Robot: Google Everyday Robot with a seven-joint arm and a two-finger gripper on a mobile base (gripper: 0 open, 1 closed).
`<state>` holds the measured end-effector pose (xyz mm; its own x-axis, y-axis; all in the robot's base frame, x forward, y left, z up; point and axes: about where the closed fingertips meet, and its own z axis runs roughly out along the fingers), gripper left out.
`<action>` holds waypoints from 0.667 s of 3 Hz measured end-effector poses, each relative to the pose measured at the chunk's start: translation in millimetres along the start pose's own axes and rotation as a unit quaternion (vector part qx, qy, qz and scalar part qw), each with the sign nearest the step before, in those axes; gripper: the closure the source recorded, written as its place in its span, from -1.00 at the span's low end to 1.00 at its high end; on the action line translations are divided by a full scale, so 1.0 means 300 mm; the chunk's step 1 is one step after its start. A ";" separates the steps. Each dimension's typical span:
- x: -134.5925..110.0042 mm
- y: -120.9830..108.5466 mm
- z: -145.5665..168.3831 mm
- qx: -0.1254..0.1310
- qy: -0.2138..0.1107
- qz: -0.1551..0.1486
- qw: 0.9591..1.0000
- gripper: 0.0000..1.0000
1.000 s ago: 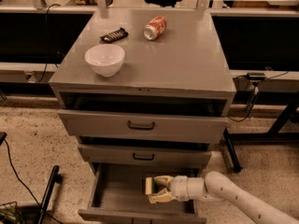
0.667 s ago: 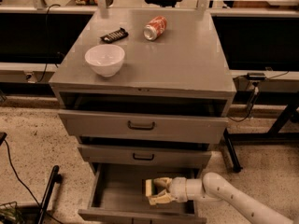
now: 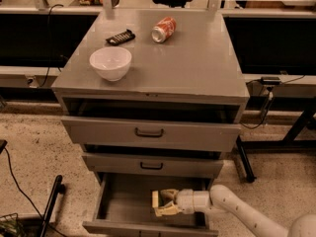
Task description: Place sponge into bottom drawer
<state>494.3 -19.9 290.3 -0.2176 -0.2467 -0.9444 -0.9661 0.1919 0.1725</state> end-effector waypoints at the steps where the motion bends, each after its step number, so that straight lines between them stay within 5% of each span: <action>1: 0.011 -0.008 0.015 -0.007 -0.033 -0.005 0.999 1.00; 2: -0.043 -0.003 0.015 -0.020 -0.105 -0.003 0.994 0.59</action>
Offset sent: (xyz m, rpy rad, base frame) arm 0.0038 0.0047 0.0243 0.3433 -0.0597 0.0170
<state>498.5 -12.7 300.9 -0.1816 -0.0431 -0.9824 -0.9730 0.1527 0.1731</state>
